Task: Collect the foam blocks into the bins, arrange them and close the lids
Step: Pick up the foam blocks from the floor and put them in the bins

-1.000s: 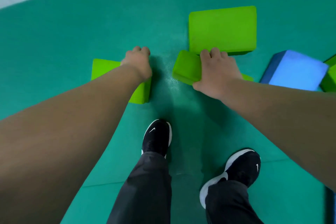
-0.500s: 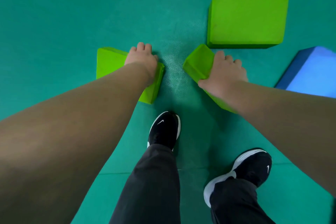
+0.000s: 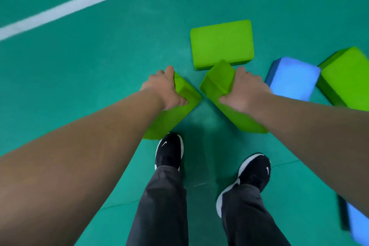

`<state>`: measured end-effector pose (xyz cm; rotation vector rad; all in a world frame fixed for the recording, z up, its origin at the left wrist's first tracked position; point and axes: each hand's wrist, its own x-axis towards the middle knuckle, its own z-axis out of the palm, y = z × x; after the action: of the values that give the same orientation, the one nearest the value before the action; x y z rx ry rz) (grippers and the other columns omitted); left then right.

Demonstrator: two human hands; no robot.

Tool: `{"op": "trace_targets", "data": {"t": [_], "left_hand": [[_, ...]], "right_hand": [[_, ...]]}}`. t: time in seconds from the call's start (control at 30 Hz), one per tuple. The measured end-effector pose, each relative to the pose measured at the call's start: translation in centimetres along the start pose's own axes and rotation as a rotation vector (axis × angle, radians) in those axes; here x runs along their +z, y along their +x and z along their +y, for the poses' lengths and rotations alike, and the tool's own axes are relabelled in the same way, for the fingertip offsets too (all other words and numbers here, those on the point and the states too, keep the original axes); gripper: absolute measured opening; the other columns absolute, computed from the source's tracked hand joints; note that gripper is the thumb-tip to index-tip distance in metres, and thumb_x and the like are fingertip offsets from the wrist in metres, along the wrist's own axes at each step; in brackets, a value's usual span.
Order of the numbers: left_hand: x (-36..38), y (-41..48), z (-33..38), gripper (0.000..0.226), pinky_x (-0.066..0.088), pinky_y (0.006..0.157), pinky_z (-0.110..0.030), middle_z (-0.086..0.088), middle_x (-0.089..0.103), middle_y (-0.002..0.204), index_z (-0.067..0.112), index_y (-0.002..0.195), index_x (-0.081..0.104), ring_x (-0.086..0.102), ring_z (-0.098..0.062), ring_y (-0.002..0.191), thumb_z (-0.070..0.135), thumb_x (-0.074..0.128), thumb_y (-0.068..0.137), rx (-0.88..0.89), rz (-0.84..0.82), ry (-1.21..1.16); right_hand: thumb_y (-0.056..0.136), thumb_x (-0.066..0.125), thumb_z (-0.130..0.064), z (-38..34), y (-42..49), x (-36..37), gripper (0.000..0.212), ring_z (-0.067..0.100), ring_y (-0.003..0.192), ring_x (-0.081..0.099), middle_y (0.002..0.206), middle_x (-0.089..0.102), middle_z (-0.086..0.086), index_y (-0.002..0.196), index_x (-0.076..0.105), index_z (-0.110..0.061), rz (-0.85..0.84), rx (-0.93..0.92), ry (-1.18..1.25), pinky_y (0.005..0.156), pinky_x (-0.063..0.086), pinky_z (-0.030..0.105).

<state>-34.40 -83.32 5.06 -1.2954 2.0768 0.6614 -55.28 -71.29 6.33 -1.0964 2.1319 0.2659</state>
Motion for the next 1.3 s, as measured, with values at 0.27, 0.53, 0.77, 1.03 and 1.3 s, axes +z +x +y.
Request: {"op": "trace_targets", "data": {"t": [0.27,0.53,0.77,1.03,1.3], "left_hand": [[-6.7,-4.3,14.8,0.116,0.045,0.103,-0.050,-0.017,0.043,0.140,0.003,0.146,0.020,0.045,-0.040,0.132,0.048,0.087,0.063,0.165,-0.019,0.242],[-6.3,-11.6,30.8,0.099,0.047,0.102,-0.045,-0.020,0.053,0.134,0.005,0.133,0.033,0.050,-0.042,0.128,0.056,0.085,0.066,0.464,-0.024,0.259],[0.7,-19.3,42.1,0.102,0.053,0.092,-0.046,-0.018,0.058,0.126,0.007,0.134,0.029,0.057,-0.040,0.118,0.064,0.080,0.067,0.690,-0.037,0.376],[13.0,-31.6,53.4,0.089,0.053,0.095,-0.046,-0.019,0.060,0.125,0.009,0.122,0.037,0.058,-0.040,0.119,0.064,0.083,0.069,0.937,-0.057,0.535],[24.2,-46.5,65.3,0.084,0.052,0.097,-0.047,-0.017,0.059,0.125,0.009,0.120,0.038,0.057,-0.040,0.120,0.061,0.083,0.072,1.119,-0.132,0.701]], "right_hand": [[0.073,0.074,-0.056,11.1,-8.3,-10.4,0.074,0.041,0.120,0.053,0.127,0.058,0.018,0.123,0.043,-0.011,0.173,0.196,0.032,0.094,0.048,0.047],[0.072,0.075,-0.057,22.1,-21.0,-10.1,0.076,0.039,0.120,0.053,0.127,0.058,0.014,0.124,0.042,-0.012,0.295,0.611,0.375,0.090,0.047,0.044],[0.074,0.075,-0.056,31.1,-33.9,-2.3,0.073,0.038,0.123,0.052,0.130,0.057,0.012,0.125,0.042,-0.015,0.332,0.876,0.530,0.093,0.046,0.044],[0.073,0.077,-0.054,41.0,-48.4,8.9,0.072,0.037,0.121,0.054,0.127,0.059,0.011,0.124,0.043,-0.016,0.424,1.090,0.738,0.085,0.046,0.042],[0.071,0.077,-0.058,50.8,-64.4,18.0,0.064,0.036,0.113,0.059,0.118,0.061,0.009,0.108,0.039,-0.021,0.435,1.285,0.875,0.076,0.039,0.041]]}}
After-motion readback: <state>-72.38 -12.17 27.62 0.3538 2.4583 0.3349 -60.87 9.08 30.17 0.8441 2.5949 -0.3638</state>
